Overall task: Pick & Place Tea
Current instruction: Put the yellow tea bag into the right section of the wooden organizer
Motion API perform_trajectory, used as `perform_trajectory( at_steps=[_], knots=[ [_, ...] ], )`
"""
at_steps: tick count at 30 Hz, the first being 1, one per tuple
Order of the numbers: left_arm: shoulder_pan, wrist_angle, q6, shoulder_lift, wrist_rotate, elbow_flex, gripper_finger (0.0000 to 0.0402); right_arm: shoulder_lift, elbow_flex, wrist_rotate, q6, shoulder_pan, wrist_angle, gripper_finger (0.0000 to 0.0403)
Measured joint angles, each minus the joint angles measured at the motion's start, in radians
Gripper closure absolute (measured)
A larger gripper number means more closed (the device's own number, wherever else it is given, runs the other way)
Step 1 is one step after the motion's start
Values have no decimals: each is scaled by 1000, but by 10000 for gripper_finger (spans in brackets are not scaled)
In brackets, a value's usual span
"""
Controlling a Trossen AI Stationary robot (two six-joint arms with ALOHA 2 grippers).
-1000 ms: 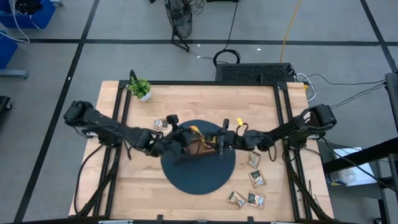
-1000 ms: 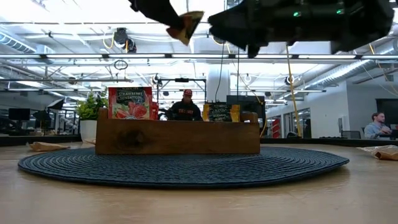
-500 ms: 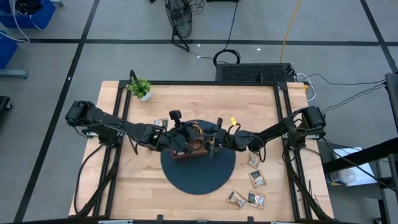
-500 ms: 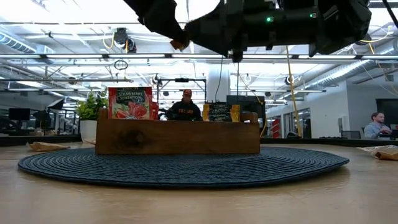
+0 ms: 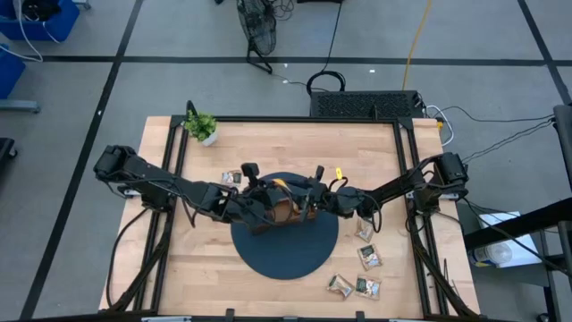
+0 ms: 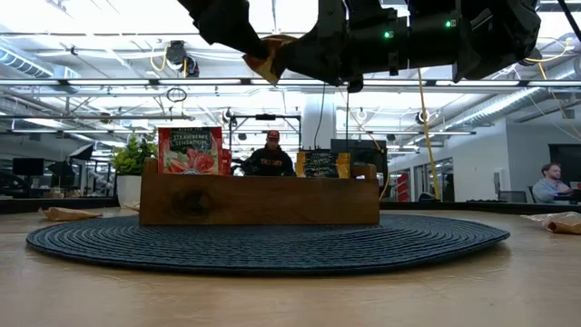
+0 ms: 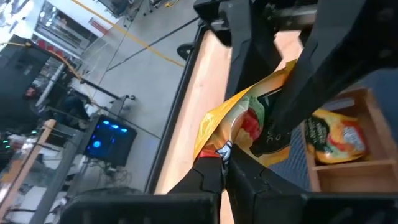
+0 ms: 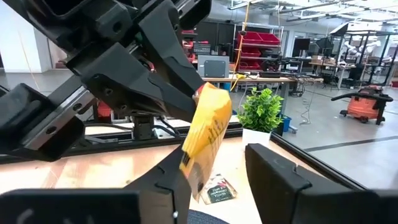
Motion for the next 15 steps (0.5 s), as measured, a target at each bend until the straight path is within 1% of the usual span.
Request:
perform_trajectory(
  at_steps=[4, 8, 11, 13, 15],
  knots=[
    [0, -25, -4, 0, -29, 0, 396, 0, 0, 1, 0, 1, -2, 283],
    [0, -21, -11, 0, -30, 0, 390, 0, -1, 1, -1, 1, -5, 295],
    [0, -21, -15, 0, -30, 0, 393, 0, -1, 1, -14, 1, -11, 310],
    [-4, -21, -16, 0, -30, 0, 396, 0, -1, 1, -44, 1, -18, 331],
    [-8, -20, -20, 0, -30, 0, 393, 0, -1, 0, -73, 1, -26, 370]
  ],
)
